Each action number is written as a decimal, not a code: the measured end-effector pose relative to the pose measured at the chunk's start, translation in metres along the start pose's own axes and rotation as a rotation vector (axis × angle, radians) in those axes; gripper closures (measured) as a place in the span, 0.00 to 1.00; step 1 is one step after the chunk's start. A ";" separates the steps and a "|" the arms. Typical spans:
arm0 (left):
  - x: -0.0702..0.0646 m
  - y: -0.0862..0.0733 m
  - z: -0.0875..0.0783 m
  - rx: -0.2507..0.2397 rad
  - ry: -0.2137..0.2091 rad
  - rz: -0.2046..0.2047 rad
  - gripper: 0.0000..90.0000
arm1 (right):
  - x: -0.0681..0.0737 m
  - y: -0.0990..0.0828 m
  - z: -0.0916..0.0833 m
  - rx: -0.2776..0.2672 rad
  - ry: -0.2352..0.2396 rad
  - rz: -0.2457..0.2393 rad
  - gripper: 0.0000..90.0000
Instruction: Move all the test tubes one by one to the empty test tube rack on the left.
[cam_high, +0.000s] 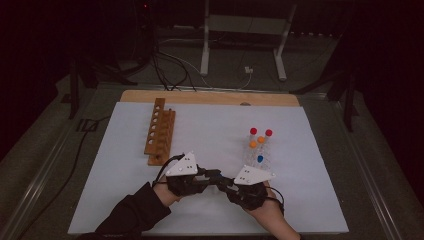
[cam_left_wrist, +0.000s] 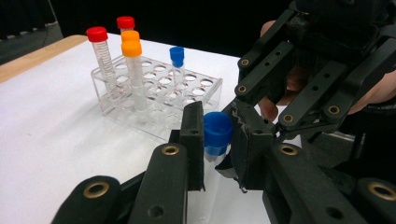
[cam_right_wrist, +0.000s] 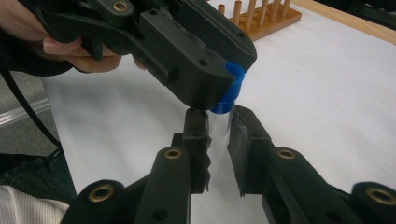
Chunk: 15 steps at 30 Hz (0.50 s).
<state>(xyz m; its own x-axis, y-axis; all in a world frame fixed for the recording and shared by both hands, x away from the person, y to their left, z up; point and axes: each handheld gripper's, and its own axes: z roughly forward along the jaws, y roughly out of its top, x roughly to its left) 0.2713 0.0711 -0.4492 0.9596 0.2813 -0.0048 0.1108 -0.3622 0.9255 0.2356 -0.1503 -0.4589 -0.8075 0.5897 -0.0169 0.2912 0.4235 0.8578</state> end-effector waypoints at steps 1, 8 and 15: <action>0.000 0.000 0.000 -0.003 0.002 -0.002 0.86 | 0.000 0.000 0.000 0.000 0.000 0.000 0.86; 0.004 0.006 -0.006 -0.024 0.025 -0.008 0.86 | -0.003 0.001 -0.005 -0.035 -0.005 0.035 0.53; 0.013 0.013 -0.015 -0.040 0.072 -0.009 0.86 | -0.009 0.002 -0.012 -0.082 -0.015 0.052 0.32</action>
<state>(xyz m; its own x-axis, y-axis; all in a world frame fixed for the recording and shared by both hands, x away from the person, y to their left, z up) 0.2817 0.0833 -0.4312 0.9374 0.3481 0.0123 0.1080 -0.3239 0.9399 0.2367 -0.1632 -0.4510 -0.7845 0.6198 0.0214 0.2889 0.3346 0.8970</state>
